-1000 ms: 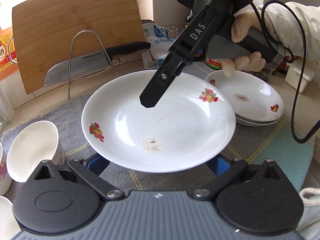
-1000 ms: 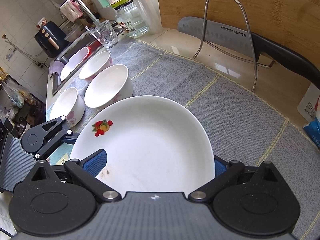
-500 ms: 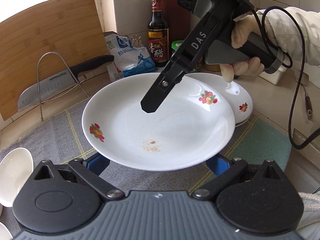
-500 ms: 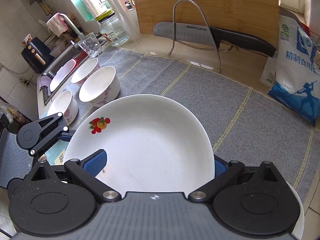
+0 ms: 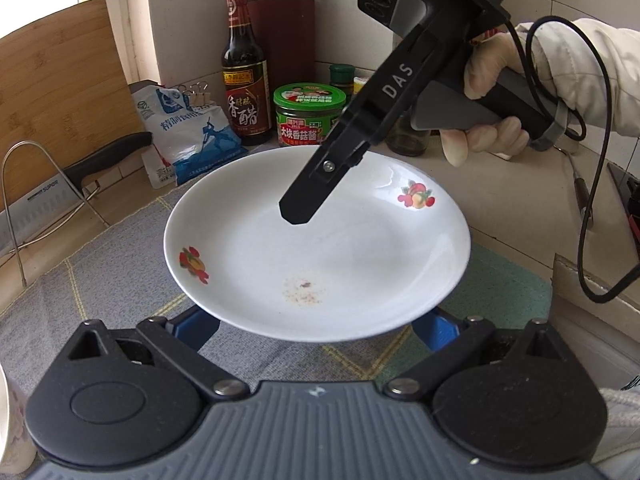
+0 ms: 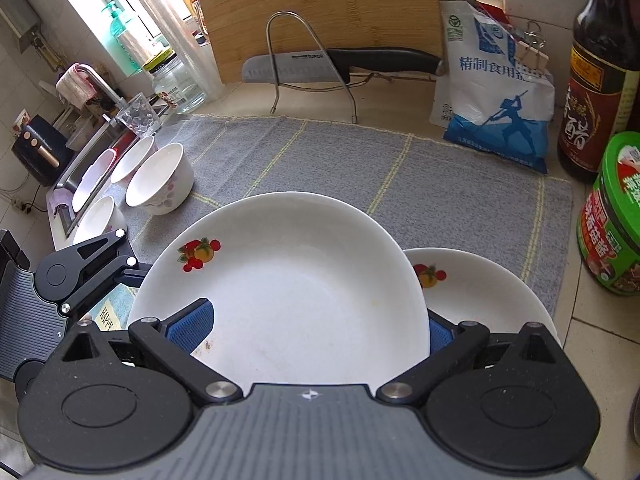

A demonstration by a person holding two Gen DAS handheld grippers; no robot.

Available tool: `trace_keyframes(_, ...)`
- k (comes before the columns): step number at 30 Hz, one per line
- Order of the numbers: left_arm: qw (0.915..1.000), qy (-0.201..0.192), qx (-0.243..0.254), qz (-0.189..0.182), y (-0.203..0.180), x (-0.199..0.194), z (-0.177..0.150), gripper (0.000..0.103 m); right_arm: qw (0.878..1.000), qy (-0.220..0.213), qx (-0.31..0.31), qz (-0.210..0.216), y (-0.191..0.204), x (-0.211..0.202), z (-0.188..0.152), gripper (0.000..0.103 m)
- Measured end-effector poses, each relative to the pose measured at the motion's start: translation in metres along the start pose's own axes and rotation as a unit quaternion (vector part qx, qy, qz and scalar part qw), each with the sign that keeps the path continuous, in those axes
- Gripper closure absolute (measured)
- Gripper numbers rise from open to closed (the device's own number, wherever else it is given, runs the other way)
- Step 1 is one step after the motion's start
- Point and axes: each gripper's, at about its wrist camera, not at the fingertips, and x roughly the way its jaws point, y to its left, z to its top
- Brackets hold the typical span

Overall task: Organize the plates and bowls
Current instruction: 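Lower the flowered plate onto the stacked plates with the right tool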

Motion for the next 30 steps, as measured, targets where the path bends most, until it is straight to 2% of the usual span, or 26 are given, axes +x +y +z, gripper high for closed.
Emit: trace_keyframes(30,0.9984,0.017,0.046,-0.027,-0.008,0.044,0.019,0.002,0.997,-0.003,0.064,-0.04,-0.057,-0.007,-0.035,0.0)
